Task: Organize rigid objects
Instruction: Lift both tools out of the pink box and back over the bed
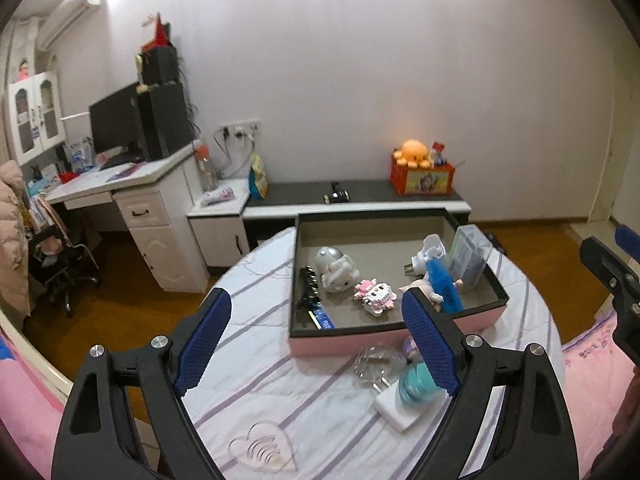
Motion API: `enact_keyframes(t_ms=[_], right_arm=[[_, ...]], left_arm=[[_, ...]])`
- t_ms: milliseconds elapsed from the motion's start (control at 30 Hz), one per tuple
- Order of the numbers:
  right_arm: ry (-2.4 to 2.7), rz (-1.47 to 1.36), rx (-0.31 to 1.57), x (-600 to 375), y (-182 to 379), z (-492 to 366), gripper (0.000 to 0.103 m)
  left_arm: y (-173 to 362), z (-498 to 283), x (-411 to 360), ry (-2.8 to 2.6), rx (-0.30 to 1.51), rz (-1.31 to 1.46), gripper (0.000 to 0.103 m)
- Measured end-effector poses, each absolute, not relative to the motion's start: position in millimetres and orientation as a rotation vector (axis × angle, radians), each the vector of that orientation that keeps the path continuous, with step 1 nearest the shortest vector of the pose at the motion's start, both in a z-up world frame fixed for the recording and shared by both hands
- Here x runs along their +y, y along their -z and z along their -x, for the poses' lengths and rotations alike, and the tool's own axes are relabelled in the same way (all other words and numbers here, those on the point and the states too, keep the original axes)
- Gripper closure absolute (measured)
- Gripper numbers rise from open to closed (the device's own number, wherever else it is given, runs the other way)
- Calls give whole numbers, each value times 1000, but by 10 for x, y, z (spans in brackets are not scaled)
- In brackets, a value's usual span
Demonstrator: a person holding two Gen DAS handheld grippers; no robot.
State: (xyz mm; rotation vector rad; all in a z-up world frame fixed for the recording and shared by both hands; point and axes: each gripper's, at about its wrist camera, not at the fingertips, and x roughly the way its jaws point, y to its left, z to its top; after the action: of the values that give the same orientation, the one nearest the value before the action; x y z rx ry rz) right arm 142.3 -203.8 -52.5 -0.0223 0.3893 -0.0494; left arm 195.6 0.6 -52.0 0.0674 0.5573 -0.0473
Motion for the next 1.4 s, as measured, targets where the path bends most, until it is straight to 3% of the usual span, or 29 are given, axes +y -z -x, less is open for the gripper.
enact_keyframes(t_ms=[333, 433, 567, 867, 1400], right_arm=[[66, -5, 285, -1989, 257, -597, 17], [67, -3, 260, -1954, 198, -434, 13], [89, 22, 197, -1876, 116, -201, 0], [88, 47, 148, -1797, 75, 10, 0], [63, 45, 269, -1849, 294, -280, 0]], left_arm=[[184, -1137, 211, 22, 422, -35, 0], [101, -943, 210, 15, 385, -52, 0], [23, -759, 223, 33, 345, -56, 0], [-42, -607, 254, 17, 311, -39, 0], [139, -842, 236, 31, 384, -43, 0]])
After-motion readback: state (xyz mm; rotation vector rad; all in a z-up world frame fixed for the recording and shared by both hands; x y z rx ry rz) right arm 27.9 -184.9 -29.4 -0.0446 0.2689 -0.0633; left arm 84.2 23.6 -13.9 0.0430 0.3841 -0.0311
